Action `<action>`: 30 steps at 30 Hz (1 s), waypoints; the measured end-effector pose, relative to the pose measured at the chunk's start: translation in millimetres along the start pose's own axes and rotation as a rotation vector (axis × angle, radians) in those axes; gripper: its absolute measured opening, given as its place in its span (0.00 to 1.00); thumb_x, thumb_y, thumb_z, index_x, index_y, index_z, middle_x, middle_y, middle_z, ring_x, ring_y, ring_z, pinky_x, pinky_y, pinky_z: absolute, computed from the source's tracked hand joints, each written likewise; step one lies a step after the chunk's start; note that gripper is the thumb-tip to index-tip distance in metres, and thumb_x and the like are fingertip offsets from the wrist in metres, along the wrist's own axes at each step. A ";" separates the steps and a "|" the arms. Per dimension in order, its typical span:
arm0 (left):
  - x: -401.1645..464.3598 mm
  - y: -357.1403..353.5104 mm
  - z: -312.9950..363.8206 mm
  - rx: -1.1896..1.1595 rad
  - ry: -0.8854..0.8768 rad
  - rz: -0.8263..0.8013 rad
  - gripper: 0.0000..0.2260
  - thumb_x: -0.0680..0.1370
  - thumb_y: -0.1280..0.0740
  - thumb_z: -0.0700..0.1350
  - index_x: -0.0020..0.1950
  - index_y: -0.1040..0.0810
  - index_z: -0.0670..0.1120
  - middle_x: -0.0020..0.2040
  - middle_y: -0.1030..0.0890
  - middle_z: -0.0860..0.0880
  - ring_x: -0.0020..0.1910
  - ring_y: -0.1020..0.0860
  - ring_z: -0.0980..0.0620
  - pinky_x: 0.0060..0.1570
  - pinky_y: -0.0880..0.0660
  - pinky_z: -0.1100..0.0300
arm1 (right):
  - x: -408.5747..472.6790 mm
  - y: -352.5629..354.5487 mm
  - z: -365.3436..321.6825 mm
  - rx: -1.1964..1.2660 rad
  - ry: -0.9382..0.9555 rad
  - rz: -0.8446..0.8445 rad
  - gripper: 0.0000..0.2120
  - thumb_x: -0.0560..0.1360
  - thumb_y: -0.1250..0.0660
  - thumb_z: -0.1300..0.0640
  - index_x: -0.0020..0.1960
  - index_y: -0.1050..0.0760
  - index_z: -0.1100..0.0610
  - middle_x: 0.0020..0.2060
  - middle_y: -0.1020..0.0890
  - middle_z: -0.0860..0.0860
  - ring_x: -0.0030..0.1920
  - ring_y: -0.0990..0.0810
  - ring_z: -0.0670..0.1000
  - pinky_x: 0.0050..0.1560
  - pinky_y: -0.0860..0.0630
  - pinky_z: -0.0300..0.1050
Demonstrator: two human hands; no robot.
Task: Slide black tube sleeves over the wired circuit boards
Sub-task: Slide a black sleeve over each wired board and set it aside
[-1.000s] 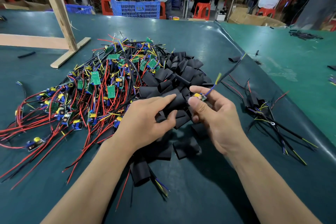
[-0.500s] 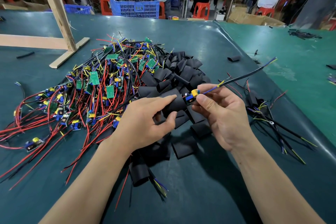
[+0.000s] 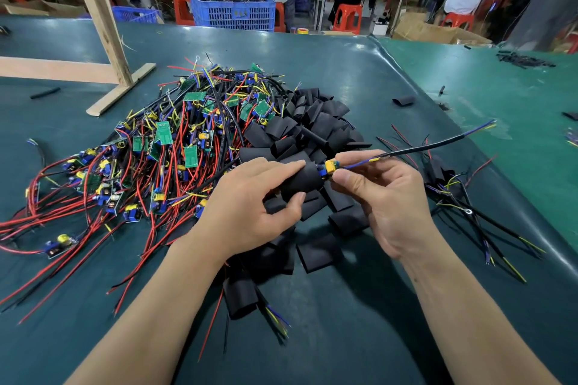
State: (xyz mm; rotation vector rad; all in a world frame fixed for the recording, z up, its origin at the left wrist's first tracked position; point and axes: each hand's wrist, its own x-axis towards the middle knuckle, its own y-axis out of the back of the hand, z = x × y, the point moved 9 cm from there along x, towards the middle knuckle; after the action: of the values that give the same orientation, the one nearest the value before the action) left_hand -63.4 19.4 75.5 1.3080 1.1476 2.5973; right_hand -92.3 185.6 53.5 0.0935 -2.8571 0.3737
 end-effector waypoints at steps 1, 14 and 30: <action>0.4 -1.1 1.6 0.001 -0.019 -0.004 0.19 0.75 0.33 0.48 0.62 0.20 0.38 0.47 0.17 0.47 0.41 0.22 0.43 0.43 0.24 0.47 | -0.4 -1.2 0.2 -0.015 -0.002 -0.009 0.09 0.63 0.24 0.62 0.41 0.14 0.53 0.40 0.14 0.52 0.43 0.16 0.50 0.45 0.21 0.40; 0.5 -2.4 1.6 0.021 -0.055 -0.001 0.19 0.75 0.32 0.46 0.61 0.20 0.35 0.48 0.17 0.46 0.41 0.24 0.42 0.44 0.24 0.47 | -2.2 -2.9 5.2 -0.050 -0.023 0.023 0.06 0.65 0.25 0.62 0.41 0.14 0.54 0.38 0.14 0.54 0.40 0.15 0.53 0.44 0.20 0.41; 0.0 -7.9 11.5 0.127 -0.148 -0.024 0.19 0.73 0.27 0.42 0.61 0.20 0.34 0.48 0.17 0.45 0.43 0.23 0.44 0.47 0.24 0.48 | -5.0 -0.9 16.7 -0.003 -0.188 -0.004 0.06 0.63 0.26 0.63 0.39 0.14 0.56 0.35 0.15 0.54 0.36 0.16 0.50 0.40 0.21 0.38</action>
State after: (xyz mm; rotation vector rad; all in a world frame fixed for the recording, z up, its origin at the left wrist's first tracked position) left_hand -57.7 32.1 75.1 1.4717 1.3118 2.3993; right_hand -91.5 180.6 36.8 0.1408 -3.0421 0.3785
